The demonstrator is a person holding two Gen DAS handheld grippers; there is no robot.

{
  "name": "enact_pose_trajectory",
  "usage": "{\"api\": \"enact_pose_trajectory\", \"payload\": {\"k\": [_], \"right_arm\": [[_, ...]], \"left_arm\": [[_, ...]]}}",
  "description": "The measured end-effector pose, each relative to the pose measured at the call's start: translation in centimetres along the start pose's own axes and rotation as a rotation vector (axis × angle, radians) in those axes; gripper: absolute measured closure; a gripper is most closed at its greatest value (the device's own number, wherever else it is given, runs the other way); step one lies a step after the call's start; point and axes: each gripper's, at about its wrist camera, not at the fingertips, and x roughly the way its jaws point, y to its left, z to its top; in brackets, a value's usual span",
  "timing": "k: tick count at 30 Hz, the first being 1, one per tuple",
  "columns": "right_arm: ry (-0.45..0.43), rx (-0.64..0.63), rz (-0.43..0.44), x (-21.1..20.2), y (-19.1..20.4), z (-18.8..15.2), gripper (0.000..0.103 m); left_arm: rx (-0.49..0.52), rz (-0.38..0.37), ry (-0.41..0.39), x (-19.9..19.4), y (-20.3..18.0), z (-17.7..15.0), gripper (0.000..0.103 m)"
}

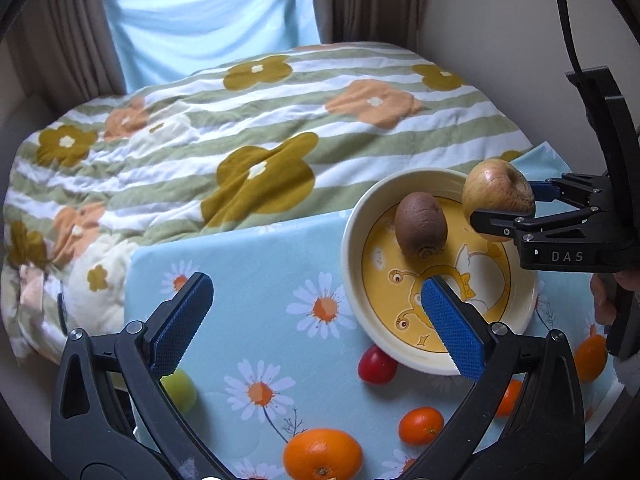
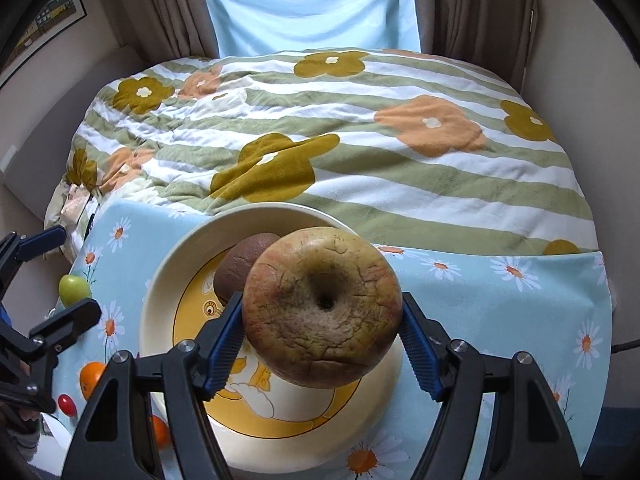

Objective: Organize fruits
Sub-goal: 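Release the kiwi in the bowl while the right tool lowers the apple beside it, then withdraw both tools from the bowl toward the remaining fruit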

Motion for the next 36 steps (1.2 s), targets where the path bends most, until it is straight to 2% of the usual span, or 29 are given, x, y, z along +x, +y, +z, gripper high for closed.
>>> {"api": "enact_pose_trajectory", "payload": {"k": [10, 12, 13, 18, 25, 30, 36], "right_arm": [[0.003, -0.016, -0.014, 1.4, 0.4, -0.5, 0.031], [-0.049, -0.017, -0.017, 0.4, 0.6, -0.3, 0.003], [-0.068, -0.02, -0.025, -0.1, 0.6, -0.1, 0.0], [-0.101, 0.003, -0.038, -1.6, 0.4, 0.0, 0.0], [-0.099, 0.021, -0.065, -3.9, 1.0, -0.6, 0.0], [-0.113, 0.034, -0.057, -6.4, 1.5, -1.1, 0.0], [-0.14, 0.02, -0.028, -10.6, 2.5, -2.3, 0.0]], "left_arm": [[-0.022, 0.009, 0.027, 0.2, 0.7, -1.0, 0.0], [-0.021, 0.006, 0.023, -0.1, 0.8, -0.9, 0.0], [-0.02, 0.007, 0.021, -0.1, 0.7, -0.9, 0.0], [-0.017, -0.003, 0.002, -1.1, 0.9, -0.7, 0.0], [0.005, -0.014, -0.042, -3.1, 0.6, -0.1, 0.0], [0.008, 0.003, -0.092, -6.0, 0.1, 0.0, 0.0], [-0.041, 0.043, -0.156, -10.7, -0.4, -0.9, 0.0]]}}
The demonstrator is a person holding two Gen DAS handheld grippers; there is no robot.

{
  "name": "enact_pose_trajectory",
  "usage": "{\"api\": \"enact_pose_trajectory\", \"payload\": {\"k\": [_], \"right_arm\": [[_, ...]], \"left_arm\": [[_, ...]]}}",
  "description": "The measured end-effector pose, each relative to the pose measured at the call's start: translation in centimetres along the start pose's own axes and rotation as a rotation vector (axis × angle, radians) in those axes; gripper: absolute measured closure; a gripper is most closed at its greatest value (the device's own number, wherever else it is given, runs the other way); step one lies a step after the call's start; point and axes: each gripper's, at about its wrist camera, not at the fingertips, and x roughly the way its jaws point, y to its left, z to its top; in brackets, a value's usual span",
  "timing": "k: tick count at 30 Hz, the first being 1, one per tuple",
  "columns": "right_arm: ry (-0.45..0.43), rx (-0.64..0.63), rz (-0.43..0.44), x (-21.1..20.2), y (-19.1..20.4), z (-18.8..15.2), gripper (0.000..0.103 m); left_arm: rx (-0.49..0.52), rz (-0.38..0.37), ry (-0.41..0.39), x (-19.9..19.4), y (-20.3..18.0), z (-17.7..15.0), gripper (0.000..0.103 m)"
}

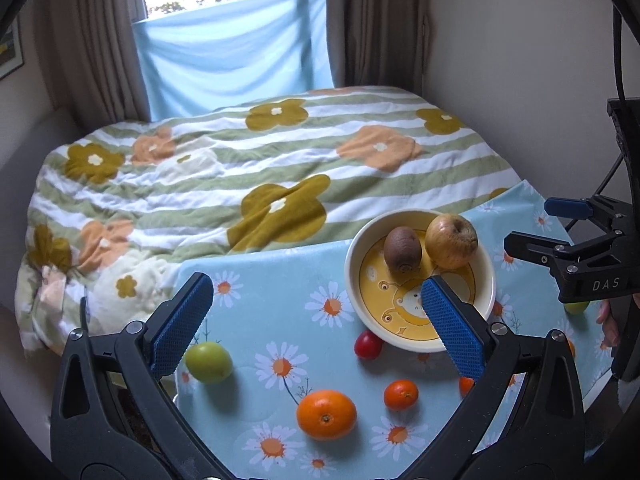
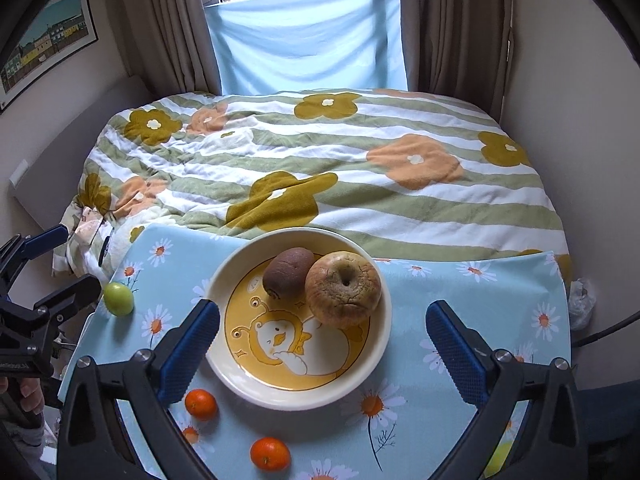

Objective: Organize fruits
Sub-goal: 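Withdraw both tools from the bowl toward the remaining fruit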

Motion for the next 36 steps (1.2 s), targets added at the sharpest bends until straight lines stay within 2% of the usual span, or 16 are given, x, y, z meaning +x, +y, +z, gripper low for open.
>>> {"api": "enact_pose_trajectory", "payload": {"k": [3, 12, 21, 28, 36], "right_arm": [[-0.015, -0.016, 0.008, -2.1, 0.3, -0.4, 0.0], [-0.059, -0.077, 0.039, -7.9, 1.4, -2.5, 0.0], [-0.022, -0.143, 0.105, -8.6, 2.7, -5.9, 0.0], [-0.009, -0.161, 0.105, -7.5, 4.5, -8.8, 0.0], [0.046, -0.167, 0.095, -3.7, 5.3, -12.4, 0.0]], "left_arm": [[-0.038, 0.023, -0.046, -2.8, -0.1, -0.5, 0.0], [-0.111, 0.113, -0.096, -9.2, -0.7, -4.1, 0.0], [-0.225, 0.227, -0.064, -13.4, 0.3, -10.4, 0.0], [-0.291, 0.29, -0.006, -13.6, 1.6, -15.3, 0.0], [-0.294, 0.327, 0.073, -9.4, 2.3, -19.2, 0.0]]}}
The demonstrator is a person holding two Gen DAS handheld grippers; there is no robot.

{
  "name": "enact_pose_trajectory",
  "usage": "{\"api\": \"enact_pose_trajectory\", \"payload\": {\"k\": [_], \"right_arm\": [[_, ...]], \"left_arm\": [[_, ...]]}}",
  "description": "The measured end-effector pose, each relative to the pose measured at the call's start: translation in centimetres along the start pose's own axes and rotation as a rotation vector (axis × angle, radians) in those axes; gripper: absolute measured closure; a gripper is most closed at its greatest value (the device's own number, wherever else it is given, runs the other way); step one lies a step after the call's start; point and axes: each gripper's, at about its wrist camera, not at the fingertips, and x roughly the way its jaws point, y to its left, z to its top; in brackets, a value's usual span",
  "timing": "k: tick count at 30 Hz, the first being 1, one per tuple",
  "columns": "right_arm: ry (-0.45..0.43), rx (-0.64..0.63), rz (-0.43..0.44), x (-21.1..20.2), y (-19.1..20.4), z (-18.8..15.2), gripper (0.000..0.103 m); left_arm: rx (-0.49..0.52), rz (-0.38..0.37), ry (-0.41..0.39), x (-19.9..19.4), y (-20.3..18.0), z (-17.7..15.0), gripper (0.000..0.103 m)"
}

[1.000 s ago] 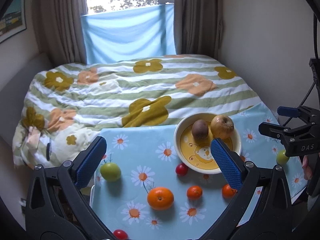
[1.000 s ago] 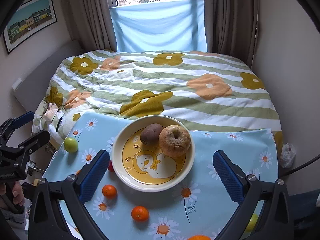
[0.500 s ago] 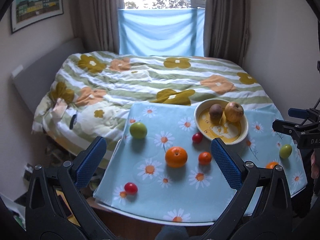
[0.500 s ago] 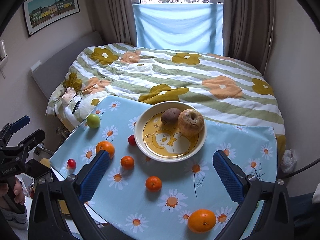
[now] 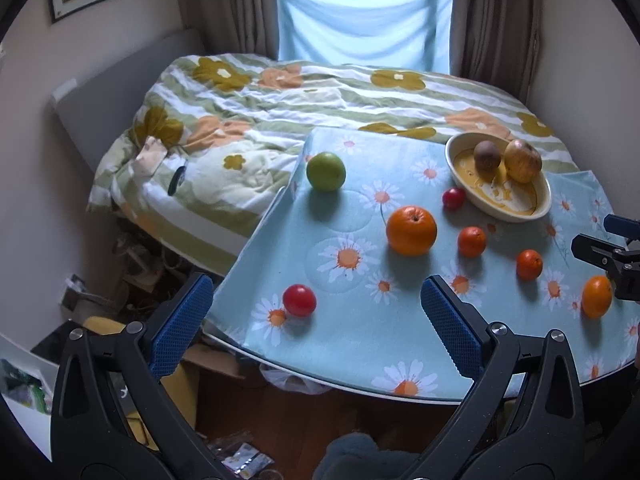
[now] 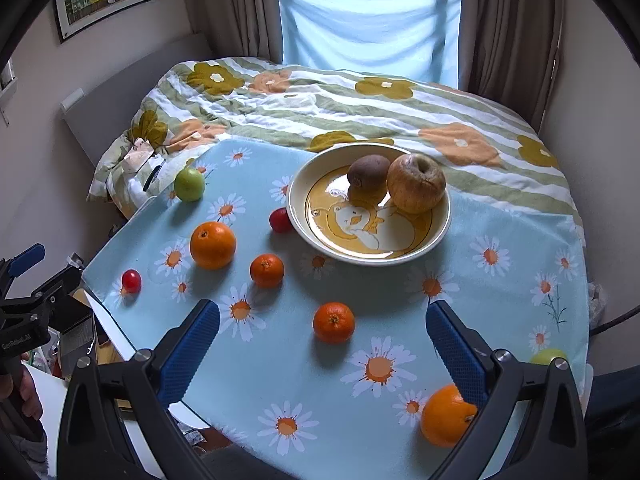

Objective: Organize fruits
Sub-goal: 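Withdraw both tools from the bowl toward the remaining fruit, then grasp the red tomato with the left tool while the right tool grasps a tangerine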

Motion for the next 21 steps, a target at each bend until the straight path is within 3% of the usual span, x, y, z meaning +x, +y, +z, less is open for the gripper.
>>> {"api": "enact_pose_trajectory", "payload": {"k": [9, 12, 15, 21], "right_arm": [[0.063, 0.006, -0.015, 4.5, 0.2, -2.3, 0.0], [0.071, 0.016, -0.02, 5.3, 0.1, -2.6, 0.0], [0.078, 0.026, -0.032, 5.9, -0.1, -2.6, 0.0], [0.093, 0.06, -0.048, 6.8, -0.3, -2.5, 0.0]], "left_arm": [[0.038, 0.009, 0.085, 5.8, 0.1, -2.1, 0.007], [0.04, 0.009, 0.118, 7.4, 0.7, -2.3, 0.021], [0.041, 0.007, 0.157, 9.0, 1.1, -2.4, 0.024], [0.04, -0.016, 0.209, 10.9, 2.0, -2.6, 0.041]]}}
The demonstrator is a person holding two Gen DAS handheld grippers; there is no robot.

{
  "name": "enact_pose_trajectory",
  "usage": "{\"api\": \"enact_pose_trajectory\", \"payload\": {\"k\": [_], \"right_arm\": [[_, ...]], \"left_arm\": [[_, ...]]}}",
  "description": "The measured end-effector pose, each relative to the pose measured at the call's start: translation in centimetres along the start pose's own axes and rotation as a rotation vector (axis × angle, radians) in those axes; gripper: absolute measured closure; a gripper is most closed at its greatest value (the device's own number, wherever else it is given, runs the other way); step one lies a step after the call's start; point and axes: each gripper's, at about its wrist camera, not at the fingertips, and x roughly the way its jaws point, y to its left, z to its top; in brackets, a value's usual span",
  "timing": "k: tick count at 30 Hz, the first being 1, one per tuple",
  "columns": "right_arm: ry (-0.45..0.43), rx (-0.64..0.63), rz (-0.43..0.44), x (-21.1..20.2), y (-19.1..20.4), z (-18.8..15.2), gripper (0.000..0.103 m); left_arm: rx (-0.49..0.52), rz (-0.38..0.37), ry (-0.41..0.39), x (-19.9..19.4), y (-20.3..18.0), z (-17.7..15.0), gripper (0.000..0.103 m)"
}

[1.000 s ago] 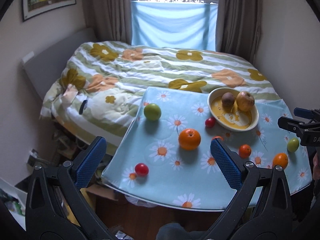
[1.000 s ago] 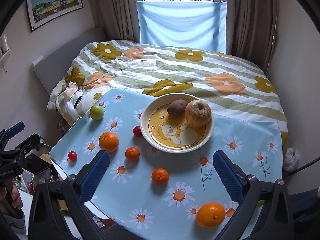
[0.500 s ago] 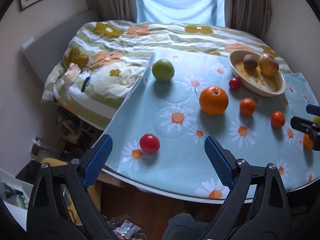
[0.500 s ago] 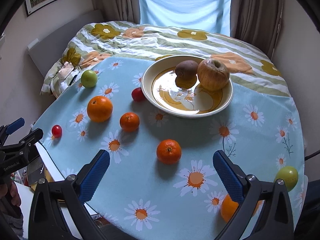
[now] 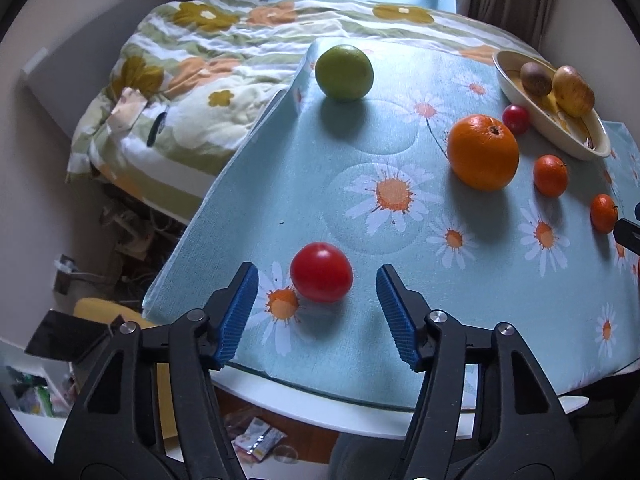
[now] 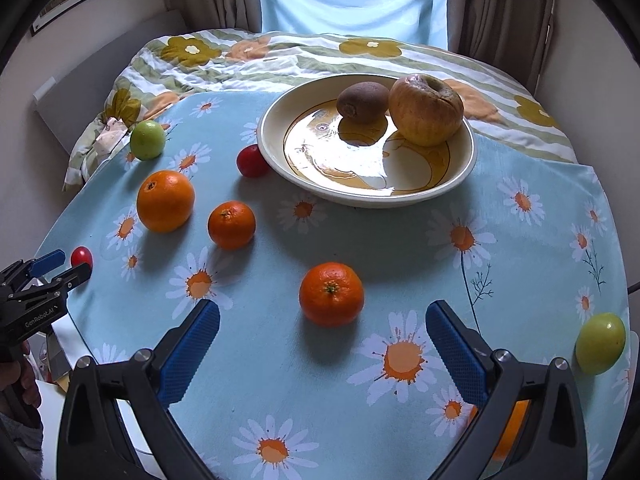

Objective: Organize fruits
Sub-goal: 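Grasp the red tomato with the left tool while the right tool grasps a tangerine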

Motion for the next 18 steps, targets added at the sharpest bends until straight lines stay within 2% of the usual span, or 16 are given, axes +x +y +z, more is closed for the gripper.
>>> {"api": "enact_pose_trajectory", "payload": {"k": [4, 5, 6, 10, 11, 13, 15, 18], "right_arm": [[0.011, 0.013, -0.008, 0.3, 0.1, -0.2, 0.003], [0.014, 0.018, -0.01, 0.4, 0.2, -0.3, 0.003], [0.016, 0.021, -0.011, 0.4, 0.2, -0.5, 0.003], [0.021, 0.026, -0.016, 0.5, 0.5, -0.7, 0.003], [0.023, 0.027, -0.016, 0.5, 0.5, -0.8, 0.003], [0.025, 0.031, -0.014, 0.5, 0.4, -0.9, 0.008], [0.032, 0.035, -0.011, 0.6, 0.4, -1.0, 0.017], [0.038, 0.044, -0.011, 0.9, 0.2, -1.0, 0.022]], "left_arm": [[0.004, -0.012, 0.021, 0.7, 0.2, -0.1, 0.046], [0.007, -0.017, 0.025, 0.9, 0.2, -0.1, 0.052], [0.01, -0.022, 0.03, 1.0, 0.1, -0.1, 0.054], [0.017, -0.035, 0.023, 1.0, 0.1, 0.1, 0.056], [0.016, -0.042, 0.022, 1.1, 0.1, 0.1, 0.06], [0.015, -0.057, 0.022, 1.1, 0.0, 0.1, 0.064], [0.024, -0.054, 0.02, 1.0, -0.1, 0.0, 0.065], [0.024, -0.061, 0.022, 0.9, -0.1, -0.1, 0.065]]}}
